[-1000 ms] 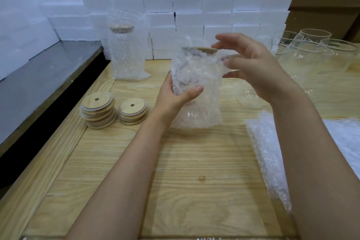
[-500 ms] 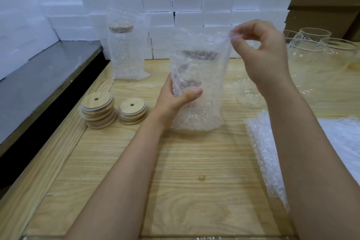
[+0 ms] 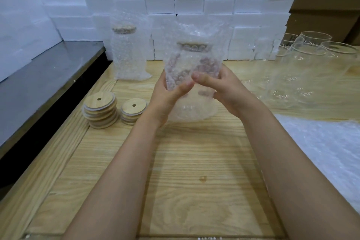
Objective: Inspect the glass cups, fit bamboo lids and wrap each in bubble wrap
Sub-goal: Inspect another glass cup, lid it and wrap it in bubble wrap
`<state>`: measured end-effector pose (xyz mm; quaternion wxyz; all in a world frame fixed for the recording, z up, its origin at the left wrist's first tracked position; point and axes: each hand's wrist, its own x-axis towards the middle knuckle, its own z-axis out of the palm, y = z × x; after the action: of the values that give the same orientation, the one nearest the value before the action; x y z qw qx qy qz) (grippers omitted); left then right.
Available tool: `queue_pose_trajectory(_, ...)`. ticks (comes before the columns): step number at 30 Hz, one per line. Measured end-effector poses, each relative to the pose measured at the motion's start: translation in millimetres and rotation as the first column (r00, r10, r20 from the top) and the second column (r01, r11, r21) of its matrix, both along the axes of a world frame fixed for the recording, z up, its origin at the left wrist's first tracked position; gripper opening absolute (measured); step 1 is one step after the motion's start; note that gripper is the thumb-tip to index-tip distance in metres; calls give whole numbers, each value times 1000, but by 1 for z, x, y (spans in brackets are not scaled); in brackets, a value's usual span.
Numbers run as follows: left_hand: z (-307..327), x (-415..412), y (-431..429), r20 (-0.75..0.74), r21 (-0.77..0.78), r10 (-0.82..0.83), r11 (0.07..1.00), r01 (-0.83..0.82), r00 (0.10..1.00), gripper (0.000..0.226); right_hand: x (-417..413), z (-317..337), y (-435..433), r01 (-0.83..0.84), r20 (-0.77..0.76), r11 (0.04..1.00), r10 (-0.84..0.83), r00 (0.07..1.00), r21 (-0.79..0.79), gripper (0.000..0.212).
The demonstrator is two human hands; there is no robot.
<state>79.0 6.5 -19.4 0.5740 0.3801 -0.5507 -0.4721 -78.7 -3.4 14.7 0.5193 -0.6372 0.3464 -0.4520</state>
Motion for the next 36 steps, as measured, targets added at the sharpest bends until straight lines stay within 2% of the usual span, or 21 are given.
queue_pose_trajectory(2, -1, 3, -1, 64, -27, 3, 1000, -1, 998, 119, -1, -2, -3, 61, 7, 998, -61, 998, 9, 50)
queue_pose_trajectory(4, -2, 2, -2, 149, -76, 84, 994, -73, 985, 114, 0, -5, -5, 145, -9, 989, -145, 989, 5, 55)
queue_pose_trajectory(6, -5, -3, -3, 173, -113, 276, 959, -259, 945, 91, 3, -6, -6, 237, -11, 971, -237, 971, -40, 57)
queue_pose_trajectory(8, -9, -9, -4, 128, -156, 417, 905, -397, 900, 66, 8, -9, -8, 325, -10, 943, -327, 945, -72, 60)
queue_pose_trajectory(12, -14, -16, -5, 121, -244, 431, 886, -394, 894, 34, 14, -13, -10, 419, -4, 906, -420, 908, -65, 74)
queue_pose_trajectory(15, -14, -18, -5, 126, -241, 451, 878, -414, 883, 26, 10, -8, -9, 413, -64, 908, -418, 906, -72, 79)
queue_pose_trajectory(17, -13, -17, -5, 82, -192, 438, 888, -417, 895, 20, 4, 0, -7, 350, -119, 936, -352, 929, -37, 86)
queue_pose_trajectory(18, -11, -16, -4, 62, -162, 412, 903, -398, 909, 23, 0, 6, -6, 303, -139, 953, -299, 944, 5, 92)
queue_pose_trajectory(20, -8, -14, -1, 60, -107, 324, 943, -316, 944, 51, -7, 16, -3, 197, -149, 975, -181, 972, 99, 99)
queue_pose_trajectory(22, -7, -12, 1, 94, -84, 237, 970, -229, 967, 73, -15, 23, -1, 106, -134, 981, -84, 987, 161, 91)
queue_pose_trajectory(24, -8, -10, 2, 91, -58, 174, 984, -169, 981, 82, -22, 27, -1, 48, -115, 978, -25, 993, 203, 81)
queue_pose_trajectory(28, -9, -11, 1, 115, 10, 204, 978, -206, 972, 94, -30, 27, -1, -78, -100, 965, 106, 989, 251, 78)
queue_pose_trajectory(30, -9, -11, 0, 111, 23, 227, 973, -231, 968, 92, -34, 28, 0, -171, -96, 953, 200, 975, 250, 76)
queue_pose_trajectory(32, -9, -8, -2, 84, 36, 214, 975, -218, 973, 84, -37, 27, 1, -230, -109, 946, 259, 960, 228, 63)
queue_pose_trajectory(33, -9, -6, -2, 69, 39, 199, 979, -202, 978, 80, -38, 26, 1, -219, -125, 955, 247, 961, 203, 50)
queue_pose_trajectory(35, -10, -1, -2, 51, 30, 162, 986, -164, 985, 74, -37, 20, -3, -82, -195, 992, 101, 976, 101, 19)
queue_pose_trajectory(36, -10, 0, -2, 49, 25, 142, 989, -143, 989, 73, -36, 16, -4, 8, -269, 999, 1, 963, 32, 17)
